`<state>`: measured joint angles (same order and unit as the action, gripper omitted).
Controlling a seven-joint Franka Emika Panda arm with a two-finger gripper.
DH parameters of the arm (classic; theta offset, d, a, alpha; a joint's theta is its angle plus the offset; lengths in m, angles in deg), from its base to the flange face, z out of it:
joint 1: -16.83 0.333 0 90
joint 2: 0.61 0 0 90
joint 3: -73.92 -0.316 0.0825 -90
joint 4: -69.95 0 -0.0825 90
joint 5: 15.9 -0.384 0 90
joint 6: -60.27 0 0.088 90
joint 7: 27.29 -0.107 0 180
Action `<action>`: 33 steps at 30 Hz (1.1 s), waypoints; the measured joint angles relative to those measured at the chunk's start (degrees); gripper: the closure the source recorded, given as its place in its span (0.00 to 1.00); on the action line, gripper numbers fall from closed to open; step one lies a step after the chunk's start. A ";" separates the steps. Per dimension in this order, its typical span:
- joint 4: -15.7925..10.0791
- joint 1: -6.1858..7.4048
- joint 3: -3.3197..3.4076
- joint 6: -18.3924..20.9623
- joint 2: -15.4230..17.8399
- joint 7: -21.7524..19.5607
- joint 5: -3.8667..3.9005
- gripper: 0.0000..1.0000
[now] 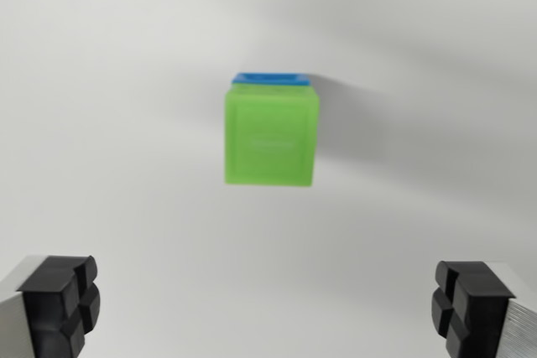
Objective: Stack cube
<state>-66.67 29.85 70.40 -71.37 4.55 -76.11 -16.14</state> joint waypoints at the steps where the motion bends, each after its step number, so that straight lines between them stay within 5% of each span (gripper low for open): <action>1: 0.28 0.00 0.00 0.67 0.41 0.02 -0.03 0.00; 33: 8.71 0.00 0.02 15.45 6.78 0.26 -0.29 0.00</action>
<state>-57.96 29.85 70.41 -55.92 11.33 -75.85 -16.43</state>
